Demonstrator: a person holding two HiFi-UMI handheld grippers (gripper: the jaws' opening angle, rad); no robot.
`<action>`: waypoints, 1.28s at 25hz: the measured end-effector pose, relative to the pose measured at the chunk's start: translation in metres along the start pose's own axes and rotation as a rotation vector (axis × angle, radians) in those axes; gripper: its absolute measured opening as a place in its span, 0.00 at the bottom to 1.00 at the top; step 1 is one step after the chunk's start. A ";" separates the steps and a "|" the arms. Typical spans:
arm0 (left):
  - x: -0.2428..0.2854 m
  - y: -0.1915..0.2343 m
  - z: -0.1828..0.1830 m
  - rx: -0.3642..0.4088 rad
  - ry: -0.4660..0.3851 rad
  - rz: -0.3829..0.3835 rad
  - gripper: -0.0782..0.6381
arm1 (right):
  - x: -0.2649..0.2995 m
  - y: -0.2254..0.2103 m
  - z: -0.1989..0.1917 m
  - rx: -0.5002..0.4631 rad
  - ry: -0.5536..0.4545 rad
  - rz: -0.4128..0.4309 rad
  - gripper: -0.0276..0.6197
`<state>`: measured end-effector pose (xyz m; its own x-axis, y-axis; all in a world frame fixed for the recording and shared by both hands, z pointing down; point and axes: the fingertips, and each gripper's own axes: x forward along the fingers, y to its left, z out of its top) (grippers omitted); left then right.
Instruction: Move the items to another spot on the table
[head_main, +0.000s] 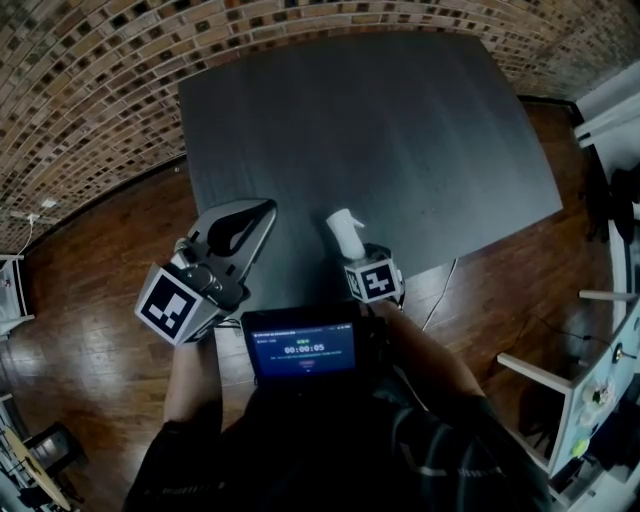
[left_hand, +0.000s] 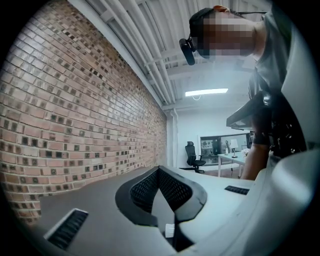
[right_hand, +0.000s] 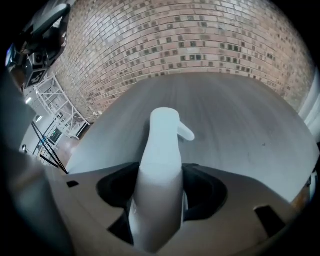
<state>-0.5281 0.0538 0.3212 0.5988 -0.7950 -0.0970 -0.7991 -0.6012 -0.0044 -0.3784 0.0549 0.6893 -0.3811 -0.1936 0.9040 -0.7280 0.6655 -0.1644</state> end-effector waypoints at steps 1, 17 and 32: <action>0.000 0.000 0.001 -0.003 -0.006 -0.006 0.10 | 0.000 0.000 0.000 0.008 -0.003 0.004 0.48; 0.054 -0.034 -0.004 -0.036 0.006 -0.178 0.10 | -0.077 -0.047 0.019 0.103 -0.230 0.000 0.47; 0.191 -0.173 0.014 -0.033 -0.023 -0.198 0.10 | -0.205 -0.191 -0.038 0.086 -0.311 -0.004 0.47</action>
<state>-0.2766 0.0072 0.2894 0.7422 -0.6592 -0.1204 -0.6634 -0.7482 0.0073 -0.1394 -0.0056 0.5503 -0.5239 -0.4161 0.7432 -0.7707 0.6032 -0.2055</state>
